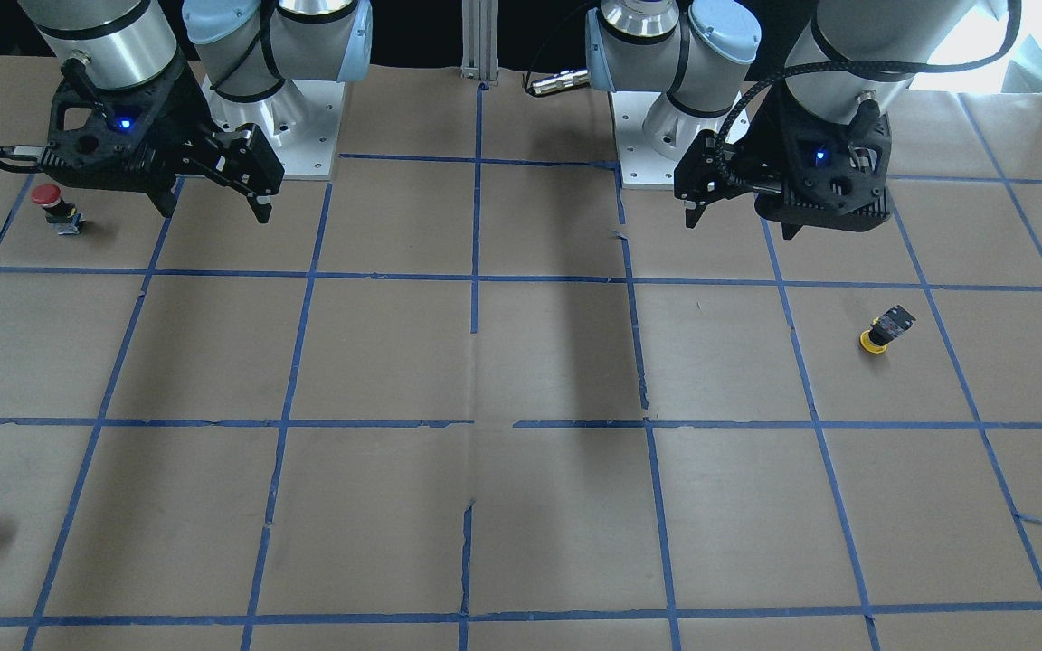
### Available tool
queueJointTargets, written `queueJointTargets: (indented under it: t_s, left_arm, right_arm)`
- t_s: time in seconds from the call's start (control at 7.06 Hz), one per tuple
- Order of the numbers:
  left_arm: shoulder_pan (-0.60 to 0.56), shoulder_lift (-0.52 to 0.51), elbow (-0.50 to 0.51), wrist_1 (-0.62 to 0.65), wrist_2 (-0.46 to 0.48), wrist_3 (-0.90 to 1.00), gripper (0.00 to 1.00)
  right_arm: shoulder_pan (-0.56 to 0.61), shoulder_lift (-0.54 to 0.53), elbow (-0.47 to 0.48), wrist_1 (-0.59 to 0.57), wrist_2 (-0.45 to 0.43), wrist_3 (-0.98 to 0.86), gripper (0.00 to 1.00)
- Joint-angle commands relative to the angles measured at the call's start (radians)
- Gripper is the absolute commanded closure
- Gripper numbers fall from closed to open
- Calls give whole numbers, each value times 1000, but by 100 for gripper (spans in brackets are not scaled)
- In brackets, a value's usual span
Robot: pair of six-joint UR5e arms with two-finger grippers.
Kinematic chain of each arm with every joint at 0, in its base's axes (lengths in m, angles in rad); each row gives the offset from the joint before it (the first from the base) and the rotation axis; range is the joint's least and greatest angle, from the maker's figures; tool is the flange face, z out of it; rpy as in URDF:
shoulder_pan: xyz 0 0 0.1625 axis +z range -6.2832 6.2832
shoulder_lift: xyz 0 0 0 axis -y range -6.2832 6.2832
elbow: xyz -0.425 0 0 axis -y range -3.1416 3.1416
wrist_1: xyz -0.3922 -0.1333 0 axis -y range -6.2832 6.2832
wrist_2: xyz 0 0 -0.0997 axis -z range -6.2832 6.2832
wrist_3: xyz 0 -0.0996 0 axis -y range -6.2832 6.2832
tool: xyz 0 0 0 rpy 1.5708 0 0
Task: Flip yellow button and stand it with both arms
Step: 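Move the left gripper down toward the yellow button lying on its side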
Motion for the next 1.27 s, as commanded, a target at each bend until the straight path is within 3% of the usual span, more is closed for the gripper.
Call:
queueJointTargets:
  t_s: [0.0,0.14,0.28,0.71,1.13]
  left_arm:
    - [-4,0,-7,-1,15,-45,0]
    - [3,1,-34,4,135,-23,0]
    - [51,3,-65,5,159,2,1]
    - [313,0,-225,170,69,164,1]
    - [466,0,-416,394,73,602,1]
  right_arm:
    - [0,0,0,1,2,0,0]
    - [0,0,0,1,2,0,0]
    - [0,0,0,7,3,1,0]
    - [0,-2,0,9,2,0,0]
    - [0,0,0,9,2,0,0]
